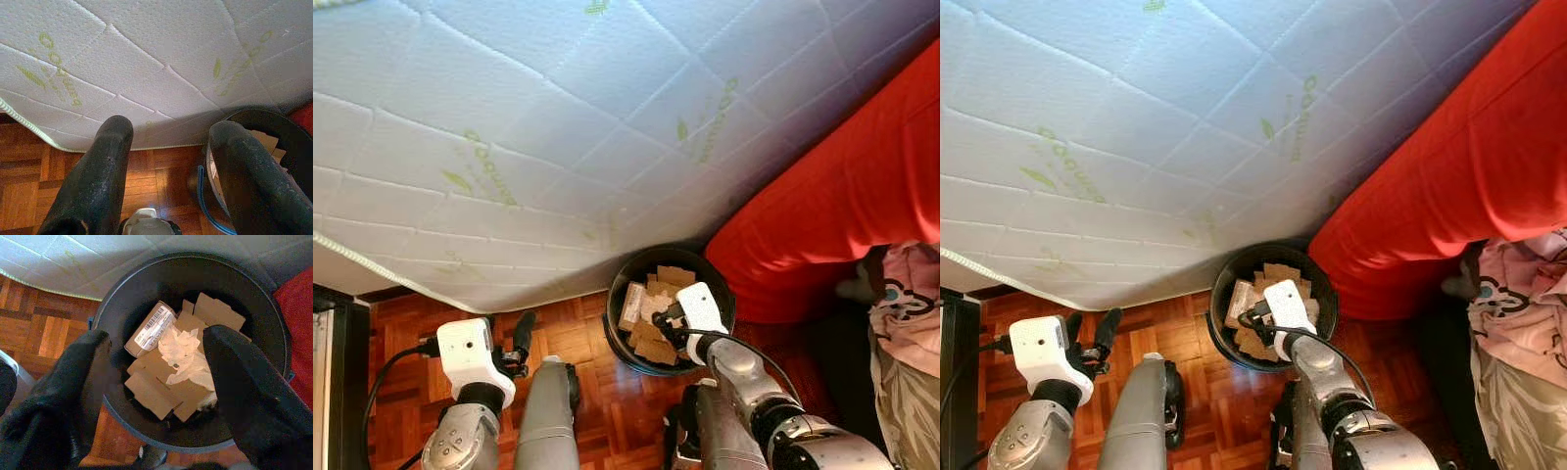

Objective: Clean up the room

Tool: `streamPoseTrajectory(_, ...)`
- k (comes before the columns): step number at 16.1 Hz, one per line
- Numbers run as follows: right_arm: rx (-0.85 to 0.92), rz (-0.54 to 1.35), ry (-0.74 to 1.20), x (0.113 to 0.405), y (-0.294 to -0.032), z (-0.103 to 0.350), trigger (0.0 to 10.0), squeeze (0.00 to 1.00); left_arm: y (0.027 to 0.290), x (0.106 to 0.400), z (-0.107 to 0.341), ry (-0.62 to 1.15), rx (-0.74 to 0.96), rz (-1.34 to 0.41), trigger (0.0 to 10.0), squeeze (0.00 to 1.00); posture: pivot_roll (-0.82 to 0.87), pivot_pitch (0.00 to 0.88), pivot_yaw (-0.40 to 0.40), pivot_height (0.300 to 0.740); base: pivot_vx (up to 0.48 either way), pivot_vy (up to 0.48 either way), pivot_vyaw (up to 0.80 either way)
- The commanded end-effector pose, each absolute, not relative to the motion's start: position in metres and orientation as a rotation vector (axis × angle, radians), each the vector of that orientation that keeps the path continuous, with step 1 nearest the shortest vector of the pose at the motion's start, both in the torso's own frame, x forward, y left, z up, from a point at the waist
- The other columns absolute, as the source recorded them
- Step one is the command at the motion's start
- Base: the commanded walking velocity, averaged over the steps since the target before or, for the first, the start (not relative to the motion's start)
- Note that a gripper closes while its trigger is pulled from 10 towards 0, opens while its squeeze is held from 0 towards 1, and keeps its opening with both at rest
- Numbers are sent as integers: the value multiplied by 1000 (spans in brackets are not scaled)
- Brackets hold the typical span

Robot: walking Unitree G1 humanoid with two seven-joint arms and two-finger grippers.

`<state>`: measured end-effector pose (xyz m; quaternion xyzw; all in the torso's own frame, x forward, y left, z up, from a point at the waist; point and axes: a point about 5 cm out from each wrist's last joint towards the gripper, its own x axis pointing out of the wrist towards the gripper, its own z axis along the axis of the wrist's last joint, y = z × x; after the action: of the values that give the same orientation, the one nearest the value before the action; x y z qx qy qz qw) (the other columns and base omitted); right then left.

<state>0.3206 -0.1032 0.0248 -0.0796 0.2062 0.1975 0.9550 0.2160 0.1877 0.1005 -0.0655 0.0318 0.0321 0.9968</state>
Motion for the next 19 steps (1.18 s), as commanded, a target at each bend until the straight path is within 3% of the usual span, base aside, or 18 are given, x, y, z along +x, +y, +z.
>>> streamPoseTrajectory(1,-165,407,473,310,-103,12,10000,1000,189,210,97,91,-130,81,10000,0,230,420,-31,656,0,0,0)
streamPoseTrajectory(3,-149,397,477,310,-103,11,10000,1000,188,212,95,93,-133,79,10000,0,222,418,-33,656,0,0,0)
streamPoseTrajectory(4,-88,335,473,312,-109,13,10000,0,187,213,90,109,-130,73,10000,0,212,412,-35,656,0,0,0)
streamPoseTrajectory(8,204,86,385,317,-147,19,10000,0,186,221,80,130,-105,38,10000,0,179,380,-32,656,0,0,0)
streamPoseTrajectory(13,235,-42,405,280,-186,-9,10000,0,193,238,56,196,-61,-15,10000,0,130,264,-19,711,0,0,0)
streamPoseTrajectory(15,246,-82,463,259,-191,-26,10000,0,194,244,38,241,-46,-29,10000,0,123,190,-11,740,0,0,0)
streamPoseTrajectory(19,241,-80,551,246,-180,-40,10000,0,198,243,3,376,-42,-43,10000,0,93,72,6,740,0,0,0)
